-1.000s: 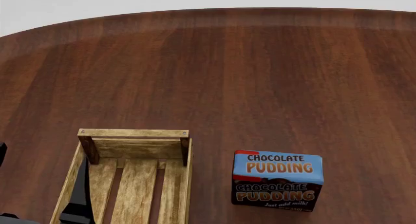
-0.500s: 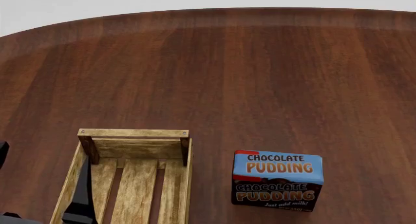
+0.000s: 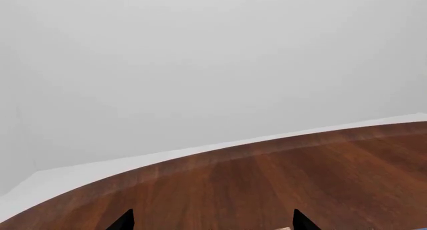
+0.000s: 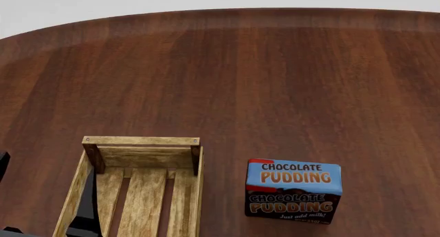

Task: Stack the left bowl on the right bowl and place them in the tray.

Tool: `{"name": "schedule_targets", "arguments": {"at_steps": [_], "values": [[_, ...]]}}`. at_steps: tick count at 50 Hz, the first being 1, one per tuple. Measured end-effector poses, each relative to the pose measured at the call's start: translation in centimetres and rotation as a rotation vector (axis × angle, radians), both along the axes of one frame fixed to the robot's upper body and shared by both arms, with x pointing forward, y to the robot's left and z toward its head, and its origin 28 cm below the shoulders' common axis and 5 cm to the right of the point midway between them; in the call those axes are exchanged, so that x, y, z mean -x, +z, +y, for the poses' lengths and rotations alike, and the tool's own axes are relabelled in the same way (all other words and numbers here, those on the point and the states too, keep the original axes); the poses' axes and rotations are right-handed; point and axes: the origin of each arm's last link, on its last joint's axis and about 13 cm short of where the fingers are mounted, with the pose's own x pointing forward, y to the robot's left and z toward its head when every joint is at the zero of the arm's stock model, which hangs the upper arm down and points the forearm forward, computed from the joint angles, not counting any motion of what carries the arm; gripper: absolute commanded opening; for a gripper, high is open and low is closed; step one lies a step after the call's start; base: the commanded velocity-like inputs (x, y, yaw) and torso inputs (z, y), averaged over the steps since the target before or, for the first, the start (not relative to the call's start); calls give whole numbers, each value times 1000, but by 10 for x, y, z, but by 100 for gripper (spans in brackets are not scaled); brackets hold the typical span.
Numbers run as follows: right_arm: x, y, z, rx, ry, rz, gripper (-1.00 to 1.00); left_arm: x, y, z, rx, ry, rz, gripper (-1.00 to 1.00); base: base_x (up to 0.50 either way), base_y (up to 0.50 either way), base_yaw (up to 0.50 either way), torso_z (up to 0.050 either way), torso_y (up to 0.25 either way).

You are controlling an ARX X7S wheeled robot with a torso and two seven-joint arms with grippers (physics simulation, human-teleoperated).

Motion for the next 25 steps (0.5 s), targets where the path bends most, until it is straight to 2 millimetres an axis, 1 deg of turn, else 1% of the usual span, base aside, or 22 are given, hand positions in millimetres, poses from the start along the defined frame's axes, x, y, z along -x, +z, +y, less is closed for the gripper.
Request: {"name": "schedule_targets", "arguments": {"at_steps": [16, 21, 25], "values": [[3, 8, 0, 43, -17, -2, 100, 0, 0, 0, 1, -1, -1, 100, 0, 0, 0, 0, 0], [3, 17, 2, 68, -16, -13, 100, 0, 0, 0, 1, -2, -3, 100, 0, 0, 0, 0, 0], [2, 30, 4, 99, -6, -32, 100, 0, 1, -1, 1, -4, -4, 100, 0, 0, 0, 0, 0]]}}
